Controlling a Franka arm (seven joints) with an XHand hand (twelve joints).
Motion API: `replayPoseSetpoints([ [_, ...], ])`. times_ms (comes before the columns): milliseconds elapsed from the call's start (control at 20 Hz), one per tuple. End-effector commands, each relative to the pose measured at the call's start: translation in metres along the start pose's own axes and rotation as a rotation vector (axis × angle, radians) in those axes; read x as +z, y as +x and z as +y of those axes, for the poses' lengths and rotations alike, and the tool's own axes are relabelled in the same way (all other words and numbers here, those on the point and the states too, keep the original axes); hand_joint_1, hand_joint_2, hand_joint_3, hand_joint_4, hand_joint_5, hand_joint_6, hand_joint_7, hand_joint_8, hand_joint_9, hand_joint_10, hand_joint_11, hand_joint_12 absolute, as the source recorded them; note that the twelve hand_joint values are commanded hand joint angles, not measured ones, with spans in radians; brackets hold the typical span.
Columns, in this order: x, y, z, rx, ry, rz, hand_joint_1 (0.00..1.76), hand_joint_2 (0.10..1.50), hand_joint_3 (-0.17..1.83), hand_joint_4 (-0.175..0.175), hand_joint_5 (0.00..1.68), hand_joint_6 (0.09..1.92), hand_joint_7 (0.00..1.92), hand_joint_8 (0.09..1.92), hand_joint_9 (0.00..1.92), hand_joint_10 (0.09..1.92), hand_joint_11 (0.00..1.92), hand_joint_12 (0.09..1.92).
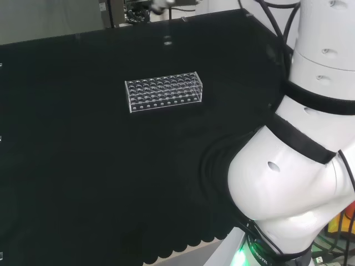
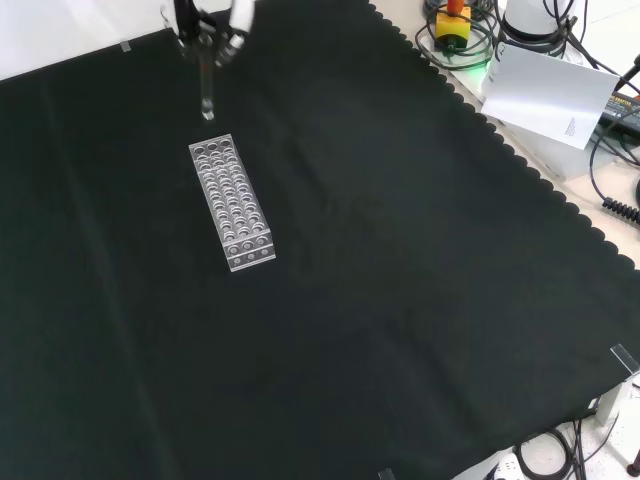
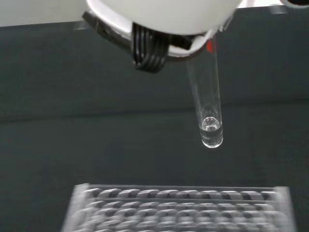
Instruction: Shake the test tube.
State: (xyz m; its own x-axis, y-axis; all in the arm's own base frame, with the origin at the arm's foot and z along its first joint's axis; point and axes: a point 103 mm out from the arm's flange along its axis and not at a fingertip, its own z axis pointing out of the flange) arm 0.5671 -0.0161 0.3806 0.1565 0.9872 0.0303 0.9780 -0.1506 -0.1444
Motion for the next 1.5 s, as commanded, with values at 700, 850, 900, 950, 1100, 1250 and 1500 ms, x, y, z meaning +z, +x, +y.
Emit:
replayPoseSetpoints([
  [700,-0.007,-0.052,-0.001,0.132,-0.008,0.017,1.33,0.73,0.48,-0.175,1.37,0.13,1.39,0.66,1.61,0.64,1.28,0.78],
  [850,0.000,-0.007,-0.002,0.037,0.005,0.053,1.33,0.73,0.48,-0.175,1.37,0.13,1.39,0.66,1.61,0.64,1.28,0.78],
  [900,0.001,0.007,-0.002,0.006,0.008,0.064,1.33,0.73,0.48,-0.175,1.37,0.13,1.39,0.66,1.61,0.64,1.28,0.78],
  [950,0.001,0.020,-0.003,-0.022,0.010,0.074,1.33,0.73,0.48,-0.175,1.37,0.13,1.39,0.66,1.61,0.64,1.28,0.78],
  [1100,0.001,0.061,-0.006,-0.105,0.014,0.106,1.33,0.73,0.48,-0.175,1.37,0.13,1.39,0.66,1.61,0.65,1.28,0.78],
  [1250,-0.002,0.100,-0.011,-0.186,0.020,0.144,1.33,0.73,0.48,-0.175,1.37,0.13,1.39,0.66,1.61,0.65,1.28,0.78],
  [1500,-0.011,0.152,-0.023,-0.303,0.020,0.202,1.33,0.73,0.48,-0.175,1.37,0.13,1.39,0.66,1.60,0.65,1.28,0.78],
])
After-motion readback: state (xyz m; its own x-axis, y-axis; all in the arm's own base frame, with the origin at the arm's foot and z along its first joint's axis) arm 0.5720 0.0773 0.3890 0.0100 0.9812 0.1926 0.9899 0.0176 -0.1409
